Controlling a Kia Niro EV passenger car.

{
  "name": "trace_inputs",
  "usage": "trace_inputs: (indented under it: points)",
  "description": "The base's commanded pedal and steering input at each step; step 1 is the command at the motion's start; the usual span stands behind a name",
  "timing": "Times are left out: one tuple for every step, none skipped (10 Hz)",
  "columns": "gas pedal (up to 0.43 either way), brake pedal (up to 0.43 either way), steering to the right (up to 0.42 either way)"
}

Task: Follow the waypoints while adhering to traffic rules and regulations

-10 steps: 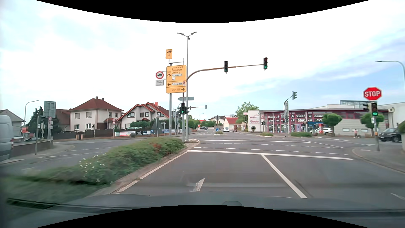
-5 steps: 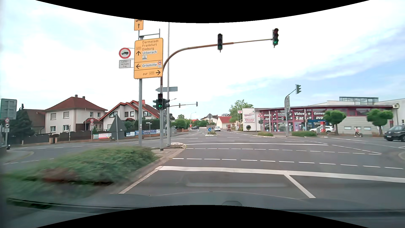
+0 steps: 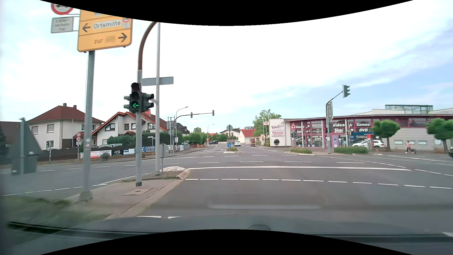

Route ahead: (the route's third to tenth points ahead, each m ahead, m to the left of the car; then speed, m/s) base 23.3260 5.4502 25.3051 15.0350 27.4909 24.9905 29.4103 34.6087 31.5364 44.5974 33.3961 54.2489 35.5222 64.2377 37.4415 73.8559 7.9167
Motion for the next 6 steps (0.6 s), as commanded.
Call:
trace_inputs:
  points:
    - [0.000, 0.201, 0.002]
    - [0.000, 0.213, -0.007]
    - [0.000, 0.207, -0.018]
    - [0.000, 0.207, -0.032]
    - [0.000, 0.213, -0.048]
    - [0.000, 0.201, -0.061]
